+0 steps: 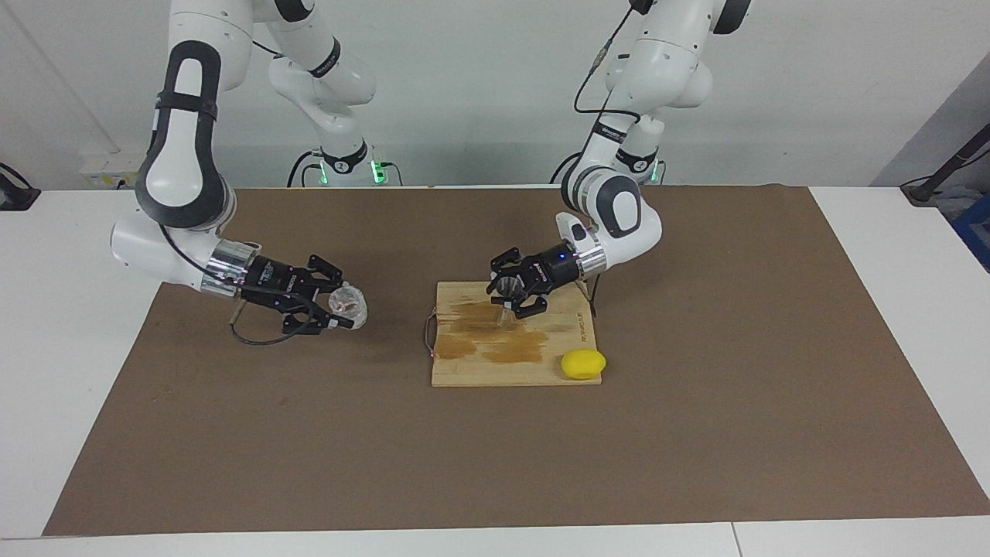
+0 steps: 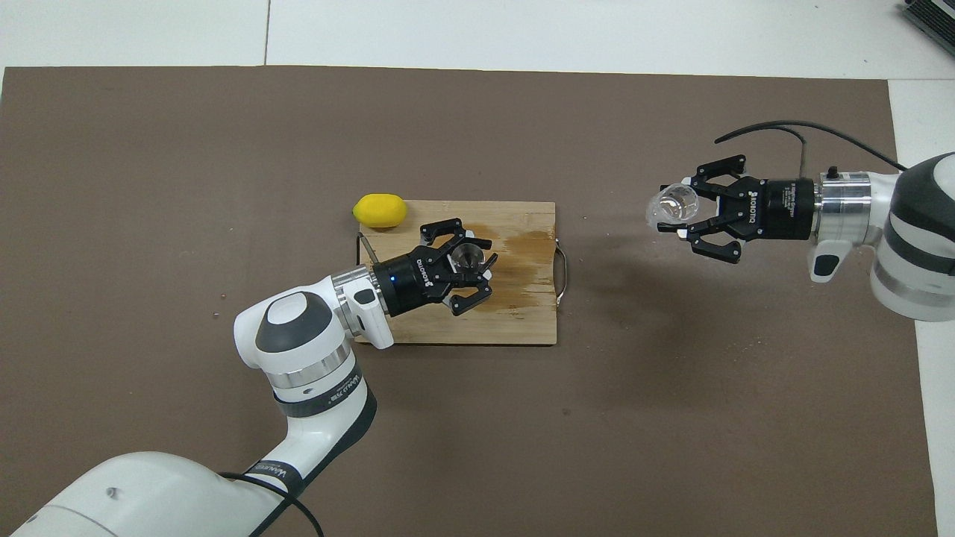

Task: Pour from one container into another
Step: 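Carry the dark cup with the left gripper onto the cutting board, then lower the dark cup onto the board and open the left gripper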

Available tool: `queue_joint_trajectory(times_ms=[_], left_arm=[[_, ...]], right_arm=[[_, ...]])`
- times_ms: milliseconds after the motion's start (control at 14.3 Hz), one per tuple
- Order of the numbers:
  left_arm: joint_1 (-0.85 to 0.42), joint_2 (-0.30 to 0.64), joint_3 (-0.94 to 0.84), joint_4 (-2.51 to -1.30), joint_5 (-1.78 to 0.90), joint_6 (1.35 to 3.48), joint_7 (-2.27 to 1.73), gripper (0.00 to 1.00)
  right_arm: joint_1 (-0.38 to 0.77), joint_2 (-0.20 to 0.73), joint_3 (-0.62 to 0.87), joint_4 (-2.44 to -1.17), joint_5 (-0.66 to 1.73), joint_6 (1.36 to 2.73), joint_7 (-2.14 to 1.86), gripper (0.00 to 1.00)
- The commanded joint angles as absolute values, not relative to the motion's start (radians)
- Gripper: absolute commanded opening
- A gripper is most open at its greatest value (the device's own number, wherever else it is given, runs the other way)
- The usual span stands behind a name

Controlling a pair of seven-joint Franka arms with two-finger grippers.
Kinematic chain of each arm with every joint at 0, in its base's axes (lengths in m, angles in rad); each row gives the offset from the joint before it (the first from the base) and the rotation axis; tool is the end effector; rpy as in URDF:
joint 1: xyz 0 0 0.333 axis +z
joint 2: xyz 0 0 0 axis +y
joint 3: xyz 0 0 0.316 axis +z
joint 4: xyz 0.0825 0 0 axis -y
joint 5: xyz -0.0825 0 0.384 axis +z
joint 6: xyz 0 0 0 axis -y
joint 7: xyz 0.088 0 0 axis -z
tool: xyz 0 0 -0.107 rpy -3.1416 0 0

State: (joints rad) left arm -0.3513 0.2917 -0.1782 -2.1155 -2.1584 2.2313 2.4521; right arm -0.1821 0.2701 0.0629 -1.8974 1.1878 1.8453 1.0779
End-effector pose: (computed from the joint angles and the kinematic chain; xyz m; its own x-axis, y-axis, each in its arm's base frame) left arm 0.4993 -0.3187 0.2971 0.1562 -0.0796 0.9845 -0.9387 -0.3220 0.1229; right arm 0.6096 -0.0013 0.3812 -0.1071 -0.4233 -0.8996 -0.9855 0.1646 0.0399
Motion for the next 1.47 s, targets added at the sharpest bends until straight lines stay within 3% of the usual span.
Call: queue_joint_trajectory(times_ms=[0,559,839,908,978,1398], left_arm=[[-0.383,0.314,-0.161,-2.091,-2.189,2.270,2.506,0.15],[-0.387,0.393,-0.163,-2.049,-2.204,2.260,2.559,0.16],[-0.385,0.393,-0.163,-2.051,-2.206,2.260,2.583,0.27],[-0.385,0.391,-0.163,-2.051,-2.206,2.261,2.582,0.56],[-0.384,0.391,-0.164,-2.049,-2.207,2.263,2.582,1.00],[-0.371,0.388,-0.164,-2.063,-2.206,2.250,2.580,1.00]], right_arm=[[-0.198,0.241,0.069,-1.925,1.200,1.833,1.083,0.00],[-0.189,0.235,0.071,-1.939,1.200,1.835,1.095,0.00],[-0.181,0.235,0.071,-1.936,1.200,1.835,1.091,0.00],[-0.178,0.235,0.071,-1.936,1.200,1.835,1.091,0.00],[-0.178,0.235,0.071,-1.936,1.200,1.835,1.091,0.00],[-0.179,0.235,0.071,-1.936,1.200,1.833,1.088,0.00]])
